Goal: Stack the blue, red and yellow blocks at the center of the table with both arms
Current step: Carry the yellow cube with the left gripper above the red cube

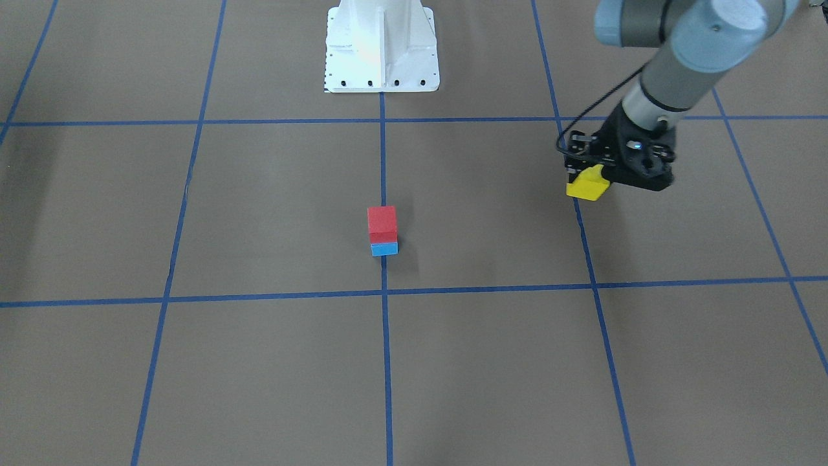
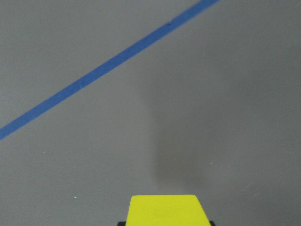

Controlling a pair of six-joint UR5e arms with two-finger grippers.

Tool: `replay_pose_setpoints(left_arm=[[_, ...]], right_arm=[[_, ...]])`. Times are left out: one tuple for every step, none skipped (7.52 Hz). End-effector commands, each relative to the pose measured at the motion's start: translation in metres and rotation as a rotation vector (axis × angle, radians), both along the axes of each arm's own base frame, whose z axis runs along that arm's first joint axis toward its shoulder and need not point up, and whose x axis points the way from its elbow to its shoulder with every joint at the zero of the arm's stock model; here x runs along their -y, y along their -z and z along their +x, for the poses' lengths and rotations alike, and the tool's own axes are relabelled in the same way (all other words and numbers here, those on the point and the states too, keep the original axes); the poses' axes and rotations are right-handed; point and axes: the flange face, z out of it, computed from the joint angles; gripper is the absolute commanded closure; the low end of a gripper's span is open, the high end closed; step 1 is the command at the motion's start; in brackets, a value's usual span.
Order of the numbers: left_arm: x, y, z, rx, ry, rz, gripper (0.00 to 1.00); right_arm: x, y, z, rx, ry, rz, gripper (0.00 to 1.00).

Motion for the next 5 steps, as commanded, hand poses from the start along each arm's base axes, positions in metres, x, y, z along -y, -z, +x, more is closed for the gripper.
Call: replay_pose_setpoints(left_arm=[[-0.004, 0.105, 0.086, 0.023, -0.008, -0.008, 1.0], [0.001, 0.145, 0.117, 0.011, 0.064, -0.101, 1.0], [0.002, 0.183, 0.145, 0.001, 0.088, -0.148, 1.0], [0.008, 0.21, 0.179, 0.02, 0.089, -0.18, 1.0], [0.022, 0.232, 0.2, 0.037, 0.102, -0.209, 1.0]], right_arm=[[0.0, -0.001, 0.0, -0.001, 0.0, -0.001, 0.0], [-0.003, -0.004, 0.0, -0.001, 0.0, -0.006, 0.0], [-0.003, -0.003, 0.0, 0.0, 0.0, -0.006, 0.0], [-0.003, -0.003, 0.001, -0.003, -0.002, -0.004, 0.0], [-0.001, -0.002, 0.0, -0.006, -0.001, -0.001, 0.0]])
